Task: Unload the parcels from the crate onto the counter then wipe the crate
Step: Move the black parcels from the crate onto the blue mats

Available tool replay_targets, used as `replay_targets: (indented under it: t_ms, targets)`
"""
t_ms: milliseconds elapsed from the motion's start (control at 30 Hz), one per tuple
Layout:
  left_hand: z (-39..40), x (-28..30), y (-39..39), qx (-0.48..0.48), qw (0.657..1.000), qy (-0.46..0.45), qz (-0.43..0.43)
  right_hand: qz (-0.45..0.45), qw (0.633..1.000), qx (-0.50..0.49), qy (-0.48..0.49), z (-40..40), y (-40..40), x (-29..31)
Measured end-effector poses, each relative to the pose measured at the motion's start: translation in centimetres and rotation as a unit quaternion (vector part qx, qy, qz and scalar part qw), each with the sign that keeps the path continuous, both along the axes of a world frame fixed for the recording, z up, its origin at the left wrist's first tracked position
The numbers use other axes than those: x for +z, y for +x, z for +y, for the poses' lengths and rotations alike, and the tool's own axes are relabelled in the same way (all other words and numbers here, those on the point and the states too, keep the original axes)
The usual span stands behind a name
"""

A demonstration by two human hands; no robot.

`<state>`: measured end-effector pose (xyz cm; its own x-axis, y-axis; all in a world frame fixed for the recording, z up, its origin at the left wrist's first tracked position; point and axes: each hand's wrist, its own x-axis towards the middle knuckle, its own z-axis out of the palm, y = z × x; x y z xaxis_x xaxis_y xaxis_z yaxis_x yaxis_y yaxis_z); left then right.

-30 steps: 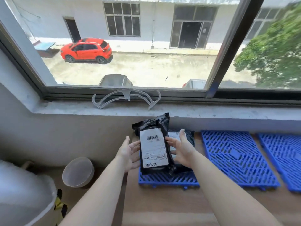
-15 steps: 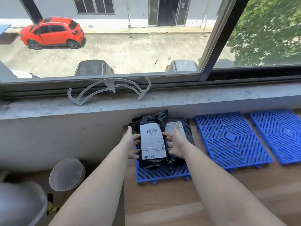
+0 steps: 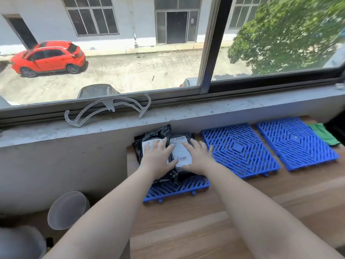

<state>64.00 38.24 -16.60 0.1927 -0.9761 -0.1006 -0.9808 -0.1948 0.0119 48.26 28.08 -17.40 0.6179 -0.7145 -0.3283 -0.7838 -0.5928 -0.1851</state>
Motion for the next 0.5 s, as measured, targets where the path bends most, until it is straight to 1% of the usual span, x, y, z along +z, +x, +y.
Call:
replay_targets:
  t_ms: [100, 200, 367, 500]
  targets:
    - [-0.9, 1.6, -4.3, -0.041, 0.997, 0.002, -0.065, 0.049, 0.997, 0.006, -0.054, -0.1, -4.6, 1.8]
    - [-2.1, 3.2, -9.3, -0.07, 0.993, -0.004, -0.099, 0.068, 0.993, -0.022, -0.094, -0.4, -10.9, 3.9]
    - [-3.7, 5.2, -20.7, -0.118, 0.988, -0.012, -0.101, 0.068, 0.985, -0.09, -0.128, 0.6, -24.6, 6.3]
    - [-5.3, 7.1, -32.9, -0.188, 0.976, -0.033, -0.101, 0.068, 0.975, -0.144, -0.156, 2.2, -37.6, 8.6]
